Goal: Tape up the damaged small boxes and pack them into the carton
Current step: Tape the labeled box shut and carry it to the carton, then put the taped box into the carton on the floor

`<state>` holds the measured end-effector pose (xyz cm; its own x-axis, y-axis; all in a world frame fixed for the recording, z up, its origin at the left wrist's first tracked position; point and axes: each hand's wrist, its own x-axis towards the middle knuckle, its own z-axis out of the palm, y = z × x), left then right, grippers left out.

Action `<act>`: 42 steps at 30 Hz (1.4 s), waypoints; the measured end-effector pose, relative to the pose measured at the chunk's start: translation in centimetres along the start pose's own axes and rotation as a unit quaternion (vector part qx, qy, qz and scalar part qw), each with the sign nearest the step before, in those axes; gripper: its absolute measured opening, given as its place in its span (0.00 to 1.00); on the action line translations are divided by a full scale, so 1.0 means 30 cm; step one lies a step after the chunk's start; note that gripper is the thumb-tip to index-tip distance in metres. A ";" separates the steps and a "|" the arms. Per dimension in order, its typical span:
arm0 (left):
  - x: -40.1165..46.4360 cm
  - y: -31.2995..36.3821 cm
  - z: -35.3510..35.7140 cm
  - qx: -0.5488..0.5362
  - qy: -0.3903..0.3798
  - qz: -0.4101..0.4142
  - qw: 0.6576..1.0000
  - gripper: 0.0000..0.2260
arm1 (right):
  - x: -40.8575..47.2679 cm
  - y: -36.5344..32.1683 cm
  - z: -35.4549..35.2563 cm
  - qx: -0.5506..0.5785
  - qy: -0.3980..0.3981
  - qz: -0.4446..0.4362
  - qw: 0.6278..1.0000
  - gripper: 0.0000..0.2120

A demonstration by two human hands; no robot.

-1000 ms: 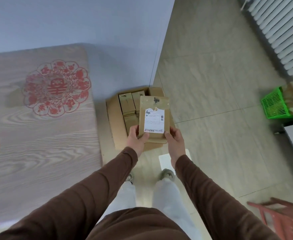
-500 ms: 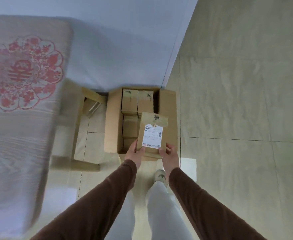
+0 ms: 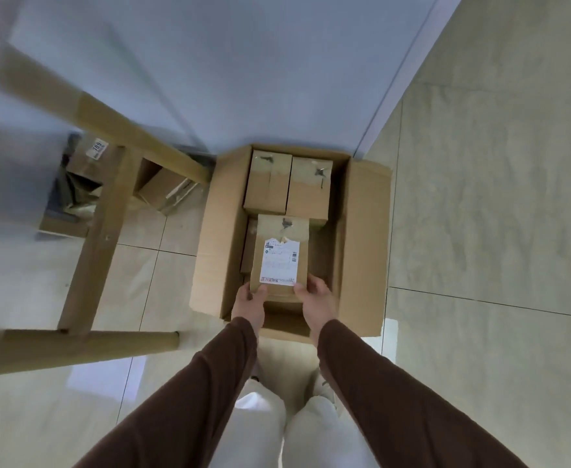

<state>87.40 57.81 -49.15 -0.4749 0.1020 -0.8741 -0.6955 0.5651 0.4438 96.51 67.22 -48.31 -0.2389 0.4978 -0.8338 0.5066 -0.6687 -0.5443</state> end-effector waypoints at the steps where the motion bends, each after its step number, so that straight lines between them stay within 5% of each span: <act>1: 0.068 -0.020 0.009 -0.032 0.003 -0.019 0.999 0.21 | 0.064 0.028 0.022 -0.004 -0.003 0.004 1.000 0.20; 14: 0.506 -0.090 0.021 -0.126 0.057 -0.064 0.988 0.25 | 0.428 0.168 0.205 -0.050 -0.035 0.014 0.998 0.24; 25: 0.534 -0.074 0.034 -0.056 0.027 -0.072 0.996 0.16 | 0.433 0.140 0.237 -0.092 -0.030 0.019 0.995 0.27; 28: 0.465 -0.071 0.015 -0.058 0.013 -0.059 0.996 0.18 | 0.355 0.104 0.212 -0.090 -0.048 0.032 0.994 0.29; 33: 0.200 -0.011 -0.018 -0.093 -0.023 -0.065 0.993 0.06 | 0.119 -0.027 0.121 -0.087 -0.055 0.024 0.994 0.29; 39: -0.247 0.151 -0.059 -0.094 -0.050 -0.027 0.994 0.17 | -0.258 -0.256 0.012 -0.088 -0.056 -0.022 0.994 0.27; 42: -0.490 0.246 -0.108 -0.088 -0.057 0.015 0.994 0.15 | -0.494 -0.381 -0.032 -0.090 -0.071 -0.059 0.992 0.25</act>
<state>87.50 57.82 -32.38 -0.4403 0.2147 -0.8718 -0.7698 0.4095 0.4896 95.07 68.02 -29.64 -0.4125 0.4753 -0.7771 0.6057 -0.4941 -0.6237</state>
